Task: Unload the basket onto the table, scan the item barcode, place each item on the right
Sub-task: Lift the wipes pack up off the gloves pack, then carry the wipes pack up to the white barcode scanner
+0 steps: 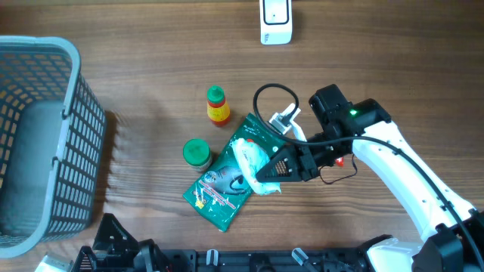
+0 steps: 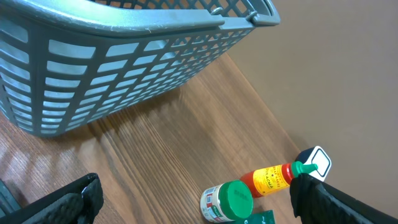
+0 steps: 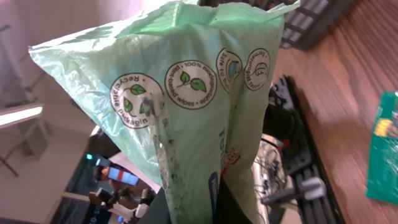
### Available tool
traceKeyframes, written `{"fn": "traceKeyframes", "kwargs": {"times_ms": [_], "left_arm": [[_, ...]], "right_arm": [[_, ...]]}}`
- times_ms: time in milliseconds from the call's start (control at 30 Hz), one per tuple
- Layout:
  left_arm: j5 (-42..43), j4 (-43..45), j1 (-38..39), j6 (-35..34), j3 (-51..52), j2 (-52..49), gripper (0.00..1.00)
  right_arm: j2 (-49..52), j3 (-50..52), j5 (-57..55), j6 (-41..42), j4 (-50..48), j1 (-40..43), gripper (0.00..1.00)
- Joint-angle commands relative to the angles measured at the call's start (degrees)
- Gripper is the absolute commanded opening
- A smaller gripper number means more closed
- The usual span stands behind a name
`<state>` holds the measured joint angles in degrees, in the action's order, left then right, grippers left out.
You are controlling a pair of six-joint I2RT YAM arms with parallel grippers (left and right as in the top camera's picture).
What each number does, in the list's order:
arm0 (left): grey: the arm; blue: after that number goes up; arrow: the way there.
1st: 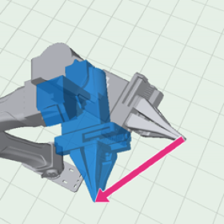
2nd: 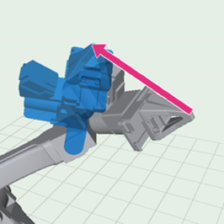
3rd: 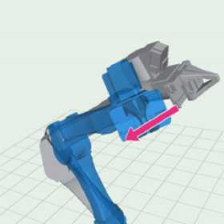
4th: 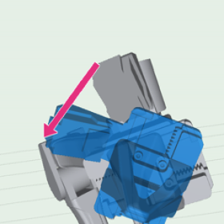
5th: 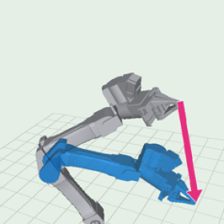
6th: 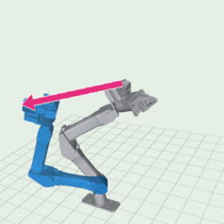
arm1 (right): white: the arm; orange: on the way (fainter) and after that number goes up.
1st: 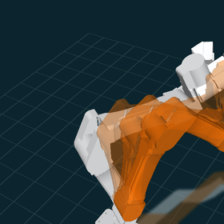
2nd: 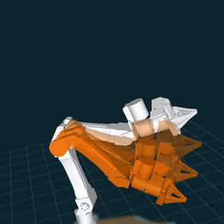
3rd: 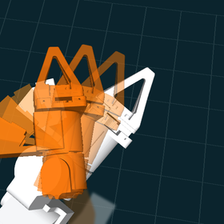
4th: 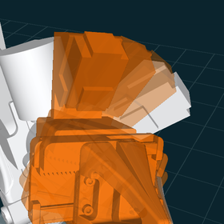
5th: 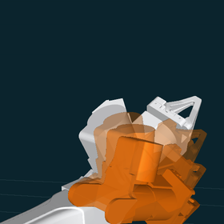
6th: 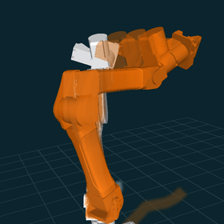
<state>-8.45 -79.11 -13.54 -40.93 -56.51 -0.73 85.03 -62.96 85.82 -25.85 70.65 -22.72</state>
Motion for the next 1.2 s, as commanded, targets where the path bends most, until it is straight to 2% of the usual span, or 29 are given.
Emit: {"fn": "traceKeyframes", "kwargs": {"times_ms": [0, 133, 167, 200, 267, 433, 600, 633, 767, 800, 900, 1000, 1100, 1167], "left_arm": [[0.09, 0.20, 0.20, -0.07, 0.00, 0.44, 1.00], [0.09, 0.20, 0.20, -0.07, 0.00, 0.44, 1.00], [0.09, 0.20, 0.20, -0.07, 0.00, 0.44, 1.00], [0.09, 0.20, 0.20, -0.07, 0.00, 0.44, 1.00], [0.09, 0.20, 0.20, -0.07, 0.00, 0.44, 1.00], [0.09, 0.20, 0.20, -0.07, 0.00, 0.44, 1.00], [0.09, 0.20, 0.22, -0.07, 0.00, 0.44, 1.00], [0.09, 0.20, 0.20, -0.07, 0.00, 0.44, 1.00], [0.09, 0.20, 0.20, -0.07, 0.00, 0.44, 1.00], [0.09, 0.20, 0.20, -0.07, 0.00, 0.44, 1.00], [0.09, 0.20, 0.20, -0.07, 0.00, 0.44, 1.00], [0.09, 0.20, 0.20, -0.07, 0.00, 0.44, 1.00], [0.09, 0.20, 0.20, -0.07, 0.00, 0.44, 1.00], [0.09, 0.20, 0.20, -0.07, 0.00, 0.44, 1.00]], "right_arm": [[-0.50, -1.07, 6.60, -2.64, -1.11, 0.02, 0.05], [-0.50, -1.07, 7.13, -3.21, -1.22, 0.02, 0.04], [-0.50, -1.07, 7.19, -5.55, -1.22, 0.02, 0.05], [-0.50, -1.07, 7.06, -12.20, -1.22, 0.02, 0.05], [-0.50, -1.05, 3.41, -20.44, -1.38, 0.02, 0.04], [-0.50, -1.05, 0.81, -31.71, -1.66, 0.02, 0.04], [-0.50, -1.05, -3.50, -34.75, -3.58, 0.02, 0.04], [-0.50, -1.05, -9.86, -31.61, -6.01, 0.02, 0.05], [-0.39, -1.05, -49.68, 19.50, -25.11, 0.04, 0.04], [-0.39, -1.05, -58.31, 24.63, -28.63, 0.04, 0.04], [-0.35, -1.05, -69.42, 29.46, -33.97, 0.04, 0.04], [2.51, -1.49, -75.78, 32.02, -38.58, 0.09, 0.04], [11.41, -6.84, -77.02, 32.50, -39.34, 0.20, 0.04], [20.81, -16.52, -79.89, 32.35, -37.40, 0.24, 0.04]]}}
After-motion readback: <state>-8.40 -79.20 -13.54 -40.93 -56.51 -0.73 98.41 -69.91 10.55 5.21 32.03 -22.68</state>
